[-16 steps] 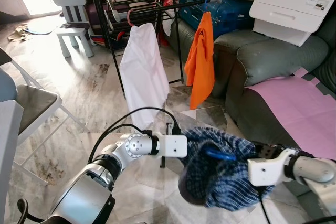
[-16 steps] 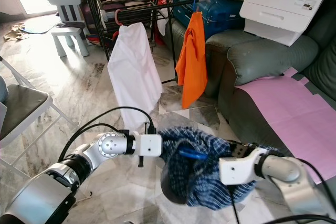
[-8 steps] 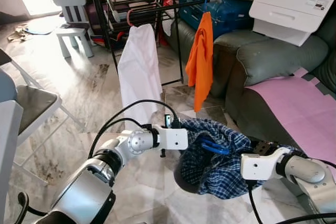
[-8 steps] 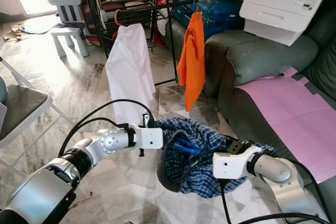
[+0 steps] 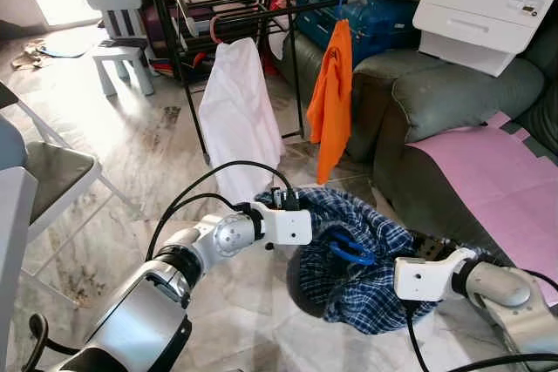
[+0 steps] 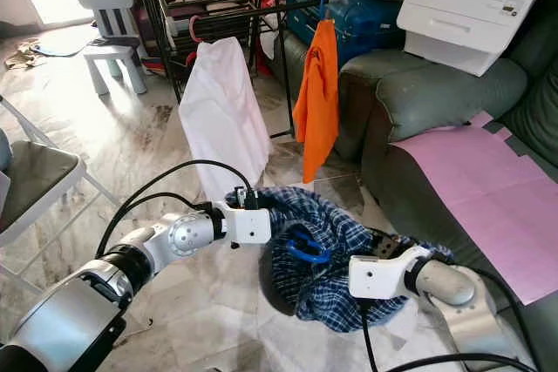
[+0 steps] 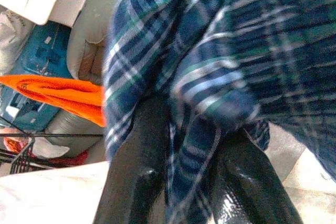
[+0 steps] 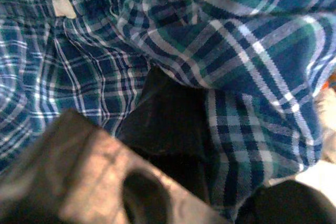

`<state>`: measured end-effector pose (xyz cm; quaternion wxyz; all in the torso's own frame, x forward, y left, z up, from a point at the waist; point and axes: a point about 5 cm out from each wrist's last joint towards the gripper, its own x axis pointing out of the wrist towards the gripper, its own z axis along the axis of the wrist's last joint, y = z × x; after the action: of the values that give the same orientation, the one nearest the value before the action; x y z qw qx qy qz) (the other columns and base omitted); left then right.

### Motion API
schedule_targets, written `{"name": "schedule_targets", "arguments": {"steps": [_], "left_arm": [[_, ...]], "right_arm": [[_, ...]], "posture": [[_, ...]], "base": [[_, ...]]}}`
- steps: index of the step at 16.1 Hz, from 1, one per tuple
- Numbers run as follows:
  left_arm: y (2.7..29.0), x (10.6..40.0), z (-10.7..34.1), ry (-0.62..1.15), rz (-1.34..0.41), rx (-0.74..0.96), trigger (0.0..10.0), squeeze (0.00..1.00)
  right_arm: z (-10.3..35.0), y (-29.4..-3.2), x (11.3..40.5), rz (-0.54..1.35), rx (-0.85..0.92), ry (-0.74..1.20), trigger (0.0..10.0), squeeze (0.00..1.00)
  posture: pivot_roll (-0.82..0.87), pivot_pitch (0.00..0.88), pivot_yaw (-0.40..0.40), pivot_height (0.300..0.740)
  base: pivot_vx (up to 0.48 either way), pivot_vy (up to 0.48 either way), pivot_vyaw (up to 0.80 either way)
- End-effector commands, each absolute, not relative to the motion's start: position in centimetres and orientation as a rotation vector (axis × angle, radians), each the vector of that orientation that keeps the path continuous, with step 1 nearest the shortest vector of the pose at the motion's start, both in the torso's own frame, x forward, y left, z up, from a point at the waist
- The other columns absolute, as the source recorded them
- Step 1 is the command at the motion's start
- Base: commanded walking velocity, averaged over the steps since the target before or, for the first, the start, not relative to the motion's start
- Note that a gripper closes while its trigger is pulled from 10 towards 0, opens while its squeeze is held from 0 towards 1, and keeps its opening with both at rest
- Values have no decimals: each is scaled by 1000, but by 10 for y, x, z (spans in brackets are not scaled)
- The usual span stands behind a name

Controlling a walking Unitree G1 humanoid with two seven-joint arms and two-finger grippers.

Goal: Hang hanger

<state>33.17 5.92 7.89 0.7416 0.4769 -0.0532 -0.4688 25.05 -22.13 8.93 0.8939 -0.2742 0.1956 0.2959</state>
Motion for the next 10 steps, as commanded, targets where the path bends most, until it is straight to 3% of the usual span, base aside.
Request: {"name": "schedule_targets", "arguments": {"steps": [1, 6, 10], "left_arm": [[62, 338, 89, -152, -1007, 1067, 10000, 1000], [78, 335, 79, -105, -984, 1056, 10000, 1000], [95, 332, 69, -9, -923, 934, 10000, 1000]], "right_arm": [[82, -222, 250, 598, -566, 444, 0, 0], [73, -219, 254, 448, -480, 442, 0, 0], [69, -225, 258, 205, -261, 397, 0, 0]], "posture": [[-60, 0, 37, 740], [-62, 0, 41, 740], [-61, 0, 41, 740]], "base": [[0, 0, 0], [0, 0, 0], [0, 0, 0]]}}
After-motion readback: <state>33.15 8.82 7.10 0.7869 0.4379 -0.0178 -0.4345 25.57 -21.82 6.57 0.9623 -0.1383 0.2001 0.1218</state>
